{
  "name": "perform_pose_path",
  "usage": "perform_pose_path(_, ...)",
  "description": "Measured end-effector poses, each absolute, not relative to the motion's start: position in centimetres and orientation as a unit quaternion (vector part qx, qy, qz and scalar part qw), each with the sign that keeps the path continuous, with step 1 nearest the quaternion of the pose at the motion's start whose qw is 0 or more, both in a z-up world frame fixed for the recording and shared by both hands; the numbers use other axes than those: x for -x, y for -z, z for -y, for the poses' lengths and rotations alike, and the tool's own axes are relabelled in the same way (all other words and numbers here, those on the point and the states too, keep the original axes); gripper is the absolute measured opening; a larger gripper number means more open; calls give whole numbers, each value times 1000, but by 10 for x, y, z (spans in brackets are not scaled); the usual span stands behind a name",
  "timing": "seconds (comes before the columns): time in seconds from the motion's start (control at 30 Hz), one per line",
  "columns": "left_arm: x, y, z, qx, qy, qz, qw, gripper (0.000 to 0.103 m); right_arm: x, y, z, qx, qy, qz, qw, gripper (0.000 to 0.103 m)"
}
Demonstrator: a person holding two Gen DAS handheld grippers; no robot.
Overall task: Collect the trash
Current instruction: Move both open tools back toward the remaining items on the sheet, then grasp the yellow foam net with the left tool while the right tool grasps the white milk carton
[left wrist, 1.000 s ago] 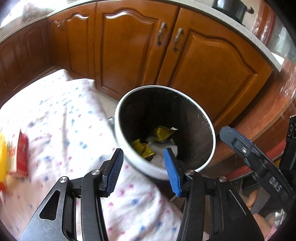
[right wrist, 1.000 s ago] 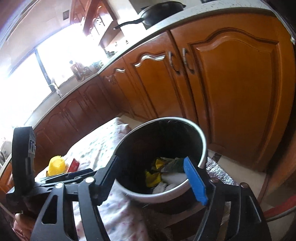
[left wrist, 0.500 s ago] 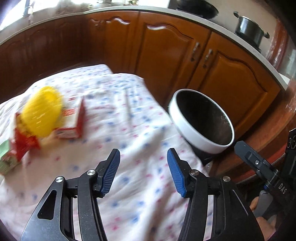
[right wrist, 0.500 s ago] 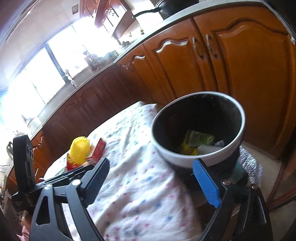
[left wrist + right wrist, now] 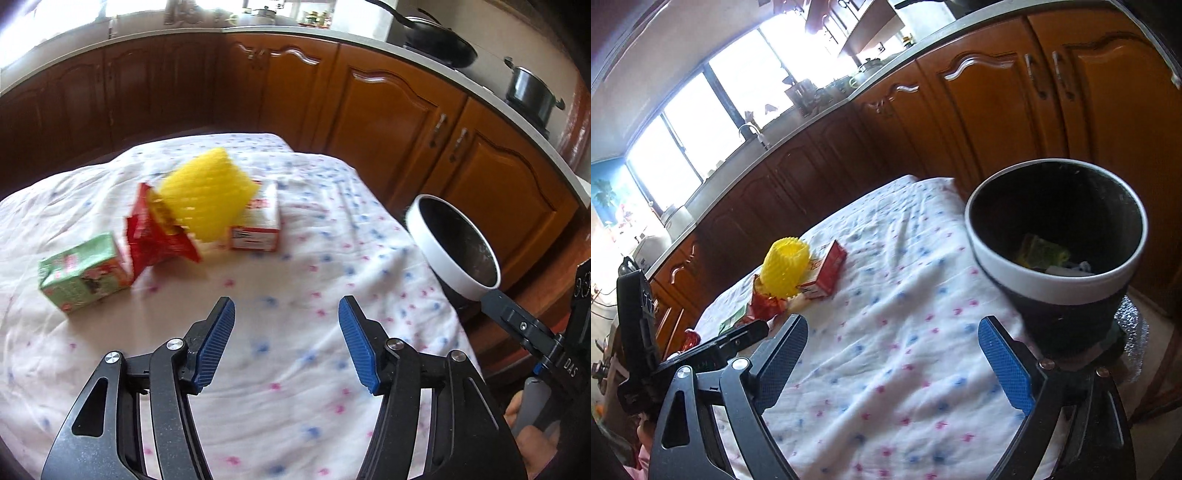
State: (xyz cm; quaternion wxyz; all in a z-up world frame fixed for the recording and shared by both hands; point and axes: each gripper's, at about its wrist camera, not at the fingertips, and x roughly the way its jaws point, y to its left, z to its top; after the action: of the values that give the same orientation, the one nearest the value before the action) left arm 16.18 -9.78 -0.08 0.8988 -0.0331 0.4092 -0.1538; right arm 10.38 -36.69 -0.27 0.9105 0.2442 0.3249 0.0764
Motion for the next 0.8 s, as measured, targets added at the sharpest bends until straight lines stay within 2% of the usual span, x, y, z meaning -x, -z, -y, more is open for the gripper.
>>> perform_pose_path(0.4, -192, -8, 63, 30, 134, -399, 907, 63, -121, -3, 342, -233, -99, -332, 909, 95)
perform_pose_path(0.8, -240, -11, 63, 19, 118, -397, 910, 63, -143, -6, 334, -228, -106, -339, 906, 95)
